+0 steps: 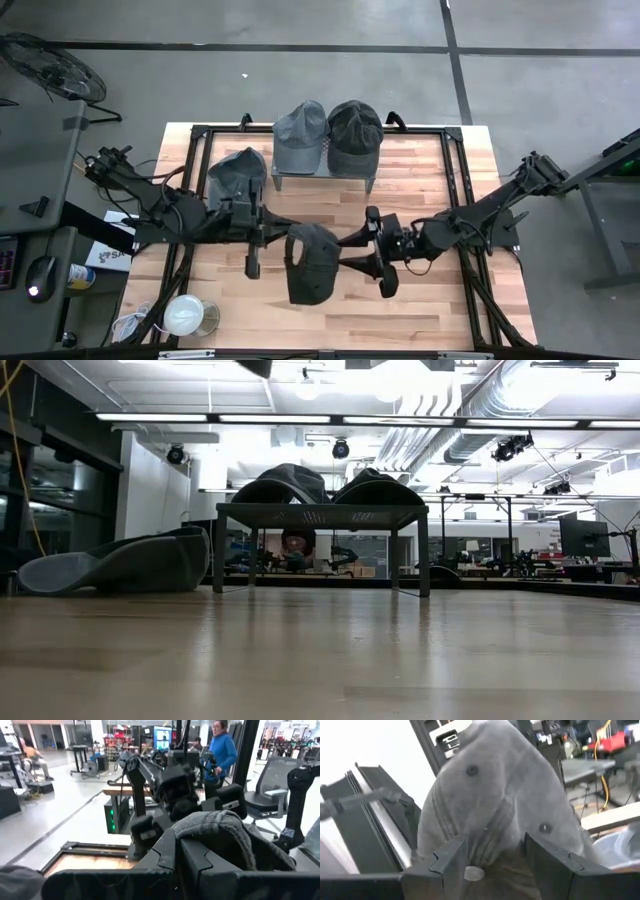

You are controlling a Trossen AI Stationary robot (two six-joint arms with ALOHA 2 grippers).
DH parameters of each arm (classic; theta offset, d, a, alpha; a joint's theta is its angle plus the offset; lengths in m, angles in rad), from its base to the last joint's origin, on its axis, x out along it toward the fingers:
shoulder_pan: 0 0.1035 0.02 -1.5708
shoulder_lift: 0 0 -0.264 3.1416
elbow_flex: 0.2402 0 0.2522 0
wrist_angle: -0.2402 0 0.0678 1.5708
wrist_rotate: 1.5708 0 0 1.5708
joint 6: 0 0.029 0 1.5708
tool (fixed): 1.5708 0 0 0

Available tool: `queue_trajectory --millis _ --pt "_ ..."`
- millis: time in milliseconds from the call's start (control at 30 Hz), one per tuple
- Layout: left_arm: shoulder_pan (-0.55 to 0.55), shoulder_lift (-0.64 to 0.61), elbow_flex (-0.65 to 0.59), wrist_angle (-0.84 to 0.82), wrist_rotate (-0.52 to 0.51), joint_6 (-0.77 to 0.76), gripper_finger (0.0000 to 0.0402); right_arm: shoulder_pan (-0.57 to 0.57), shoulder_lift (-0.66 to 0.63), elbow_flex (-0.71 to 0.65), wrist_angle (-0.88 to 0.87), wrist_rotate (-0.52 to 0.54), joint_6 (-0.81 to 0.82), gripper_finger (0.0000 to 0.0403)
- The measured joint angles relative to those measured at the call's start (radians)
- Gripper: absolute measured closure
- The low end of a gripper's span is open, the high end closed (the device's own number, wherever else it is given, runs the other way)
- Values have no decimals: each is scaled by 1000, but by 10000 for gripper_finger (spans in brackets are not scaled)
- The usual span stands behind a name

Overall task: Pick & Place hat
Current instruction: Stack the black cap on top of the black cap on the shelf

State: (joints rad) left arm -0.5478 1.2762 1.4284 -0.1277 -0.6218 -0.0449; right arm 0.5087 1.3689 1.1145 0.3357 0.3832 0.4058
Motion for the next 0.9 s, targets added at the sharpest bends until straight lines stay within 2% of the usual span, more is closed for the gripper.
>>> queue_trajectory --millis 200,367,567,900 --pt "44 4 0 20 36 16 401 -7 0 0 -1 -2 167 212" --pt "86 3 0 21 92 15 401 -34 0 0 -9 -18 240 212" --pt "122 4 0 32 121 15 401 -51 0 0 -23 -21 300 212" --pt "169 15 0 74 197 23 401 -52 -1 0 -53 -52 302 212"
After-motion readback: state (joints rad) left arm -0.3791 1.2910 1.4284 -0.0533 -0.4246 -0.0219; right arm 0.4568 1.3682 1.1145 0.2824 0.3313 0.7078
